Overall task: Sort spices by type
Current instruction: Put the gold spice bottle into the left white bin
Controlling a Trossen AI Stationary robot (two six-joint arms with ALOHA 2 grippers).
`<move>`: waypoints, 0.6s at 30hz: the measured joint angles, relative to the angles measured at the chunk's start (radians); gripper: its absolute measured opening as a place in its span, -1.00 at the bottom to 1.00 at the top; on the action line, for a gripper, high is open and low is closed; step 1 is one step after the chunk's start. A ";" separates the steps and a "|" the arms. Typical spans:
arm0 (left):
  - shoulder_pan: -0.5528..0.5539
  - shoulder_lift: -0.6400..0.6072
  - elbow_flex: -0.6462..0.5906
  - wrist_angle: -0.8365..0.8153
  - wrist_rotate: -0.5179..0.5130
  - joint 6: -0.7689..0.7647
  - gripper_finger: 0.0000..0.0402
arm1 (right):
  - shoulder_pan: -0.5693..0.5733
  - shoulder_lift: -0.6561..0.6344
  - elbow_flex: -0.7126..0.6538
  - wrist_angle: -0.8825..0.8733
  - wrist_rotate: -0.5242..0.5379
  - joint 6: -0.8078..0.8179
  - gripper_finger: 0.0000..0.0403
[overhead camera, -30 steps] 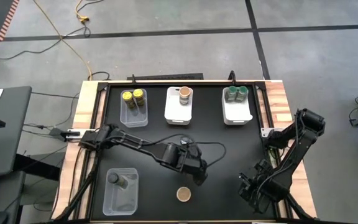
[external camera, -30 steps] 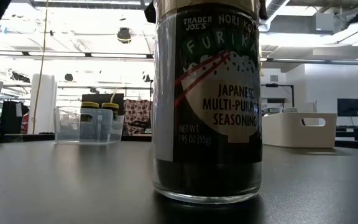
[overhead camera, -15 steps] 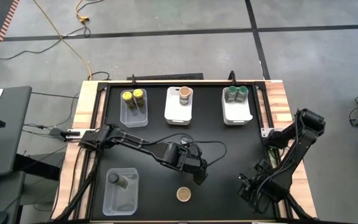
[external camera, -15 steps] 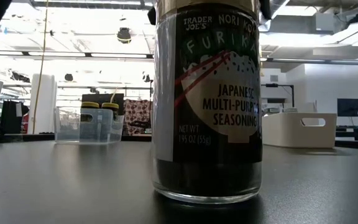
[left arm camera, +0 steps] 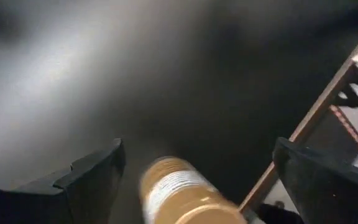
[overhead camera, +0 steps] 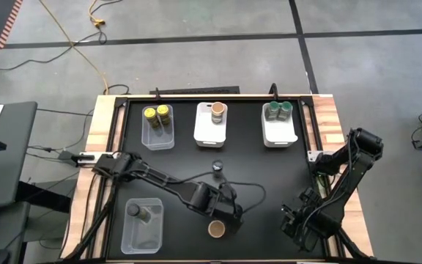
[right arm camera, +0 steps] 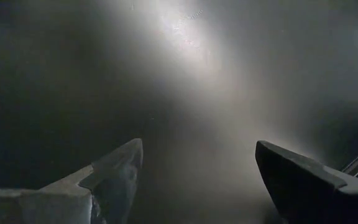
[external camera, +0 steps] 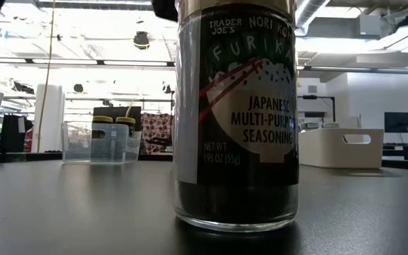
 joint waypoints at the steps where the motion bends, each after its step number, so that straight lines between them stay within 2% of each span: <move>1: -0.004 0.005 0.000 0.023 0.010 0.010 0.93 | 0.000 0.000 0.000 0.001 0.002 0.000 0.70; 18: -0.070 0.103 0.002 0.040 0.177 0.038 0.93 | -0.001 0.001 0.000 0.026 0.005 0.016 0.70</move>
